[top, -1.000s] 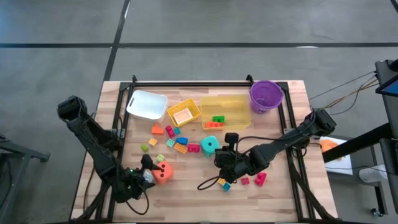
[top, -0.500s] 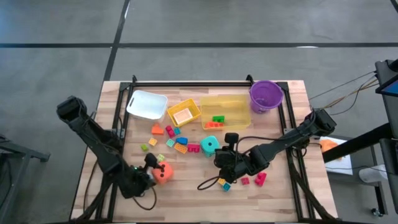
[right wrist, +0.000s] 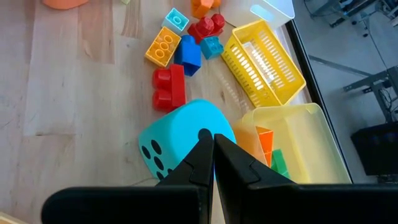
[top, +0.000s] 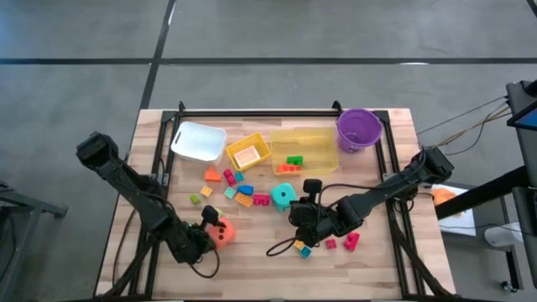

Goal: Pick & Place Toys
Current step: Put the orange dice into the white bin

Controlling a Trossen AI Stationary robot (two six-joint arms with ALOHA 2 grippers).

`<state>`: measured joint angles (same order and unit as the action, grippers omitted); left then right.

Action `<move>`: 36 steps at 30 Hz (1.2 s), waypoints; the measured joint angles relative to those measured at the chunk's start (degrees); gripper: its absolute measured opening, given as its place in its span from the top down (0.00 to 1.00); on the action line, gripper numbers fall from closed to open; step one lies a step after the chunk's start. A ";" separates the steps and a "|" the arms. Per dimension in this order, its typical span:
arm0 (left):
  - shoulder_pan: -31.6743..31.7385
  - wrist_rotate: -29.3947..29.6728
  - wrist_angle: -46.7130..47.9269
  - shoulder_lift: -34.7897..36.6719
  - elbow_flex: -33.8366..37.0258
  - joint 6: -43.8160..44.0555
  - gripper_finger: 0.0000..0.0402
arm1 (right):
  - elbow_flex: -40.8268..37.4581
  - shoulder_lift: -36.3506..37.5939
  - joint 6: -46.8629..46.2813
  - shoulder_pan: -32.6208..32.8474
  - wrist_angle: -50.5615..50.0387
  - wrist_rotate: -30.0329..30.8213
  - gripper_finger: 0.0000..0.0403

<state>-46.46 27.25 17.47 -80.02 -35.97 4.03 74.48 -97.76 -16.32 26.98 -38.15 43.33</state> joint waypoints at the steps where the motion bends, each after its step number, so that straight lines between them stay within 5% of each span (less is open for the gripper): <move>1: 0.00 0.04 0.08 -0.12 0.00 0.01 0.00 | 0.00 0.00 0.00 0.00 0.00 0.02 0.98; 20: 0.02 -0.02 9.13 0.60 -1.02 6.95 0.02 | 0.00 0.00 0.00 -0.04 0.11 0.00 0.98; 31: 0.11 -1.48 12.94 0.42 -3.53 8.31 0.42 | 0.00 0.00 0.00 0.01 0.17 0.00 0.98; 36: -0.26 -1.33 12.77 0.42 -3.61 8.24 0.44 | 0.00 0.00 0.00 0.00 0.17 0.00 0.98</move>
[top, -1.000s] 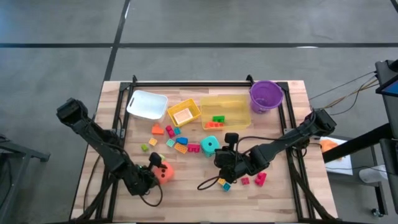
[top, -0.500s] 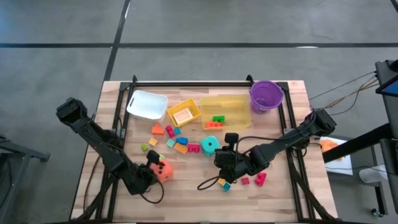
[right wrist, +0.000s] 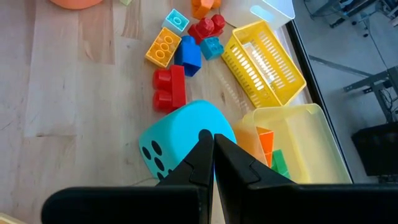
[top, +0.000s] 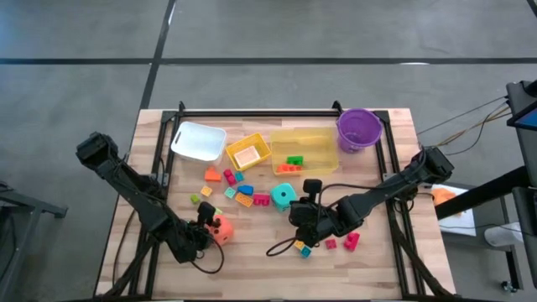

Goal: Pick & Place Toys
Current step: Put the orange dice into the white bin

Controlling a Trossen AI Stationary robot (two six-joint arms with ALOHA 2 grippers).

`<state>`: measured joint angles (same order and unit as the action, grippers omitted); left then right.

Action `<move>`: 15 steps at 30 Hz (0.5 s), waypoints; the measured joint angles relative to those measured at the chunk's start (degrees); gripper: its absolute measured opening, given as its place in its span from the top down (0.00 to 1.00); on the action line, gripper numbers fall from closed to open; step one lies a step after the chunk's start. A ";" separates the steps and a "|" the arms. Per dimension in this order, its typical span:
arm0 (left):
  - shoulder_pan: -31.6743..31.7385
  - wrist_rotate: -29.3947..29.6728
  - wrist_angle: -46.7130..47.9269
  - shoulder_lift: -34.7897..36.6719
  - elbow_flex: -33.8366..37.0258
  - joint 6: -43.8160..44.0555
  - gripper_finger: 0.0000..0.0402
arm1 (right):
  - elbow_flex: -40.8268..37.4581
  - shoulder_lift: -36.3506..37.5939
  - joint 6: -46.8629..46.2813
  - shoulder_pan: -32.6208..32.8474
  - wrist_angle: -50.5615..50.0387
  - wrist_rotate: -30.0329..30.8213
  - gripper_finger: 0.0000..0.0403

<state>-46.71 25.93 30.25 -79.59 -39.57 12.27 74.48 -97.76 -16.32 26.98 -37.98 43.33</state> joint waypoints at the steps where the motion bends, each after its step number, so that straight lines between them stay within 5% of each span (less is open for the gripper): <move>1: -0.21 0.19 -0.33 0.00 0.02 -0.02 0.45 | 0.00 0.00 0.00 0.02 0.00 0.00 0.98; 15: -0.51 0.20 -1.35 -0.11 -0.55 -0.72 0.50 | 0.00 0.00 0.00 0.00 0.00 0.00 0.98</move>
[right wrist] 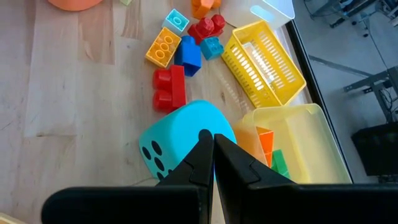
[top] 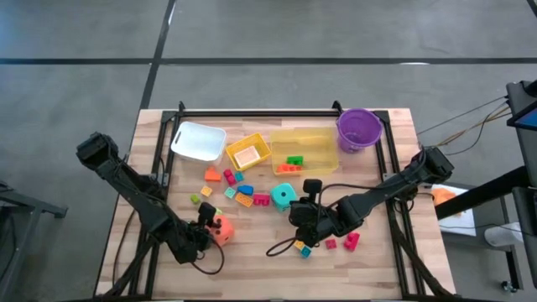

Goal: Pick & Place Toys
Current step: Put the orange dice into the white bin

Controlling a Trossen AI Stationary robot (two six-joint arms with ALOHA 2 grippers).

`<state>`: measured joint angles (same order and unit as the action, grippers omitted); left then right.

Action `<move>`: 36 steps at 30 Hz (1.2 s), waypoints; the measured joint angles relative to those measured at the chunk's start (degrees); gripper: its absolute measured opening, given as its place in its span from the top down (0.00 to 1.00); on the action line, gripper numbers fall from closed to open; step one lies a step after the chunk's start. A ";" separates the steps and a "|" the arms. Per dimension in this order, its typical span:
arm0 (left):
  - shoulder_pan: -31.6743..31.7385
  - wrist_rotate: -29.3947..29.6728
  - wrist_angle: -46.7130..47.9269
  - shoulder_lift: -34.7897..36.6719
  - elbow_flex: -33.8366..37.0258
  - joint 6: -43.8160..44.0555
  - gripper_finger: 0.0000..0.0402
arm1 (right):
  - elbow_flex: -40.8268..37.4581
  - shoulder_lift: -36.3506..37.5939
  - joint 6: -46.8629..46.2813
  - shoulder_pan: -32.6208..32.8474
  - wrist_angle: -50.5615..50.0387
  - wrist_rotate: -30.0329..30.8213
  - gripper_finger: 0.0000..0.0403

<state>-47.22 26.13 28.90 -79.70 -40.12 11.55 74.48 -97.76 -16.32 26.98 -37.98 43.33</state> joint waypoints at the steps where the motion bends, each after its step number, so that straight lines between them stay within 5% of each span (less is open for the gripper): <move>1: -0.04 0.00 -0.05 0.00 -0.02 0.08 0.50 | 0.00 0.00 0.00 0.00 0.00 0.00 0.98; 24: -0.07 3.32 -3.72 -0.07 -0.37 4.42 0.55 | 0.00 0.00 0.00 -0.04 0.00 0.00 0.98; 36: 2.26 4.76 -4.93 0.07 -0.48 19.84 0.61 | 0.00 0.00 0.00 -0.02 0.00 0.00 0.98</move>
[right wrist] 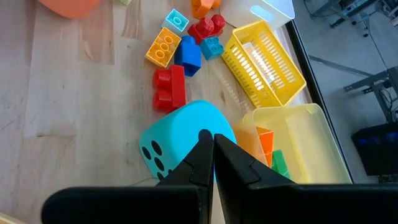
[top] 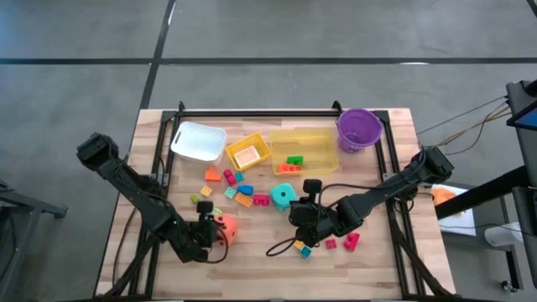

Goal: Pick & Place Toys
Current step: Put the orange dice into the white bin

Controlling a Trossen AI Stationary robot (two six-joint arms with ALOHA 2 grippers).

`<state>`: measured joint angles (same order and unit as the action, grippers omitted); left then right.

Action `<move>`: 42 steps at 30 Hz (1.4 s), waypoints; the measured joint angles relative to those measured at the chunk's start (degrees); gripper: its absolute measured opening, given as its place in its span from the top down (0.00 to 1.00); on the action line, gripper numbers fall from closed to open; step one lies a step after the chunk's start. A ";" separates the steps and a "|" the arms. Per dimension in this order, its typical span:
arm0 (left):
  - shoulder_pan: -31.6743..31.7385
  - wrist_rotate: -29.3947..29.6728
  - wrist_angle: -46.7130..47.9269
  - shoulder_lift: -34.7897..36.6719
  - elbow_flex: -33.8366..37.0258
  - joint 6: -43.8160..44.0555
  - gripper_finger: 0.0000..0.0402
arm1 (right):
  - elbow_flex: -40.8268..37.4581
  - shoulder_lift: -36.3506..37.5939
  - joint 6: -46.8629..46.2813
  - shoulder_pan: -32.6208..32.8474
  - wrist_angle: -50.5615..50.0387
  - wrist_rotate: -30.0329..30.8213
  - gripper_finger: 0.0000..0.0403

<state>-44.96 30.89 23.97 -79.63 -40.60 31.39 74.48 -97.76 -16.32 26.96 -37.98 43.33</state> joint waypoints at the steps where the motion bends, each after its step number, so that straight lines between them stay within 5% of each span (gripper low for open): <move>1: 0.22 -0.01 0.05 0.17 -0.06 1.06 0.61 | 0.00 0.00 0.00 0.04 0.00 0.00 0.98; 7: 1.85 0.39 5.45 3.60 -3.30 3.62 0.67 | 0.00 0.00 0.00 0.02 0.00 0.00 0.98; 15: 6.84 8.35 19.20 10.61 -9.29 8.38 0.72 | 0.00 0.00 0.00 0.02 0.02 0.00 0.98; 22: 23.64 10.25 32.45 16.47 -13.15 14.11 0.75 | 0.00 0.00 0.00 0.02 0.04 0.00 0.98; 31: 51.56 5.11 36.30 17.26 -14.52 1.23 0.75 | 0.00 0.00 0.00 0.02 0.24 0.00 0.98; 42: 66.11 5.49 36.30 13.46 -14.92 -4.86 0.75 | 0.00 0.00 0.00 -0.02 0.63 0.00 0.98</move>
<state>21.15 36.39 60.26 -66.18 -55.52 26.53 74.48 -97.76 -16.32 26.94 -37.35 43.33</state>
